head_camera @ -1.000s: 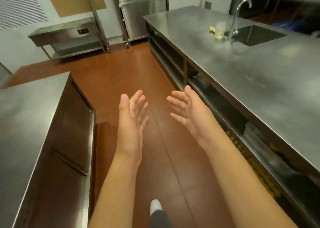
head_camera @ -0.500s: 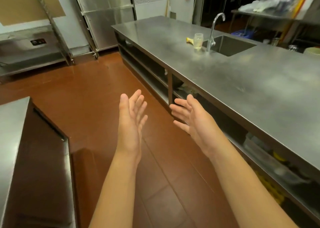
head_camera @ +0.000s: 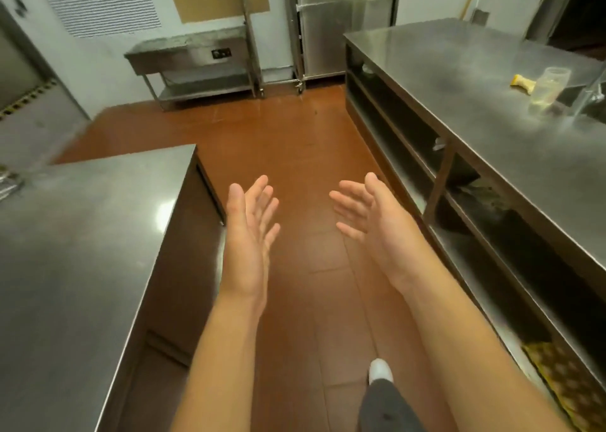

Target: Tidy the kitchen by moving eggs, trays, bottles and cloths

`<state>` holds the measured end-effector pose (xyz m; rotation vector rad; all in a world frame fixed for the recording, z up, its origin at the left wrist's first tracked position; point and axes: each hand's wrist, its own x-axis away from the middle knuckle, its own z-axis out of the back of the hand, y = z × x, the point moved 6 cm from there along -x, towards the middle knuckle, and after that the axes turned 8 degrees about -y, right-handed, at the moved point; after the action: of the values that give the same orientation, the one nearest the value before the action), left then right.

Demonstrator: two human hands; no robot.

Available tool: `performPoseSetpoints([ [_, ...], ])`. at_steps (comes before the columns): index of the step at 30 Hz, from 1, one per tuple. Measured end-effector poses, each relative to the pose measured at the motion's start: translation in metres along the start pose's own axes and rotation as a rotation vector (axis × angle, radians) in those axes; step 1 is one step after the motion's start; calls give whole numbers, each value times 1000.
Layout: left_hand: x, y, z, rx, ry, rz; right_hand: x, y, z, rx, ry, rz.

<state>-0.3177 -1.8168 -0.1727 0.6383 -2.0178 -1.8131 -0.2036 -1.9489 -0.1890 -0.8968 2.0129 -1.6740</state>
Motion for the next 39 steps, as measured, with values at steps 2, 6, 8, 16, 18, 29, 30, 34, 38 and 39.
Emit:
performPoseSetpoints([
  [2, -11, 6, 23, 0, 82, -26, -28, -1, -21, -14, -84, -5],
  [6, -40, 24, 47, 23, 219, -74, -86, -19, -49, -34, -268, -1],
  [8, -59, 34, 48, 22, 260, -97, -114, -36, -53, -40, -328, 20],
  [16, -145, 37, 11, -14, 339, -116, -201, -67, -15, -13, -433, 29],
  [18, -165, 28, -2, -29, 340, -106, -222, -66, 0, -10, -430, 19],
  [29, -289, -5, -12, -13, 297, -30, -334, -54, 44, -66, -343, -35],
  [30, -302, -11, -9, -1, 291, -20, -348, -50, 46, -74, -317, -43],
  [34, -365, -37, 9, 20, 244, 17, -408, -35, 48, -67, -258, -79],
  [38, -444, -48, 35, 31, 185, 39, -479, -33, 36, -36, -211, -107],
  [39, -466, -47, 42, 31, 170, 38, -499, -35, 31, -30, -200, -106],
])
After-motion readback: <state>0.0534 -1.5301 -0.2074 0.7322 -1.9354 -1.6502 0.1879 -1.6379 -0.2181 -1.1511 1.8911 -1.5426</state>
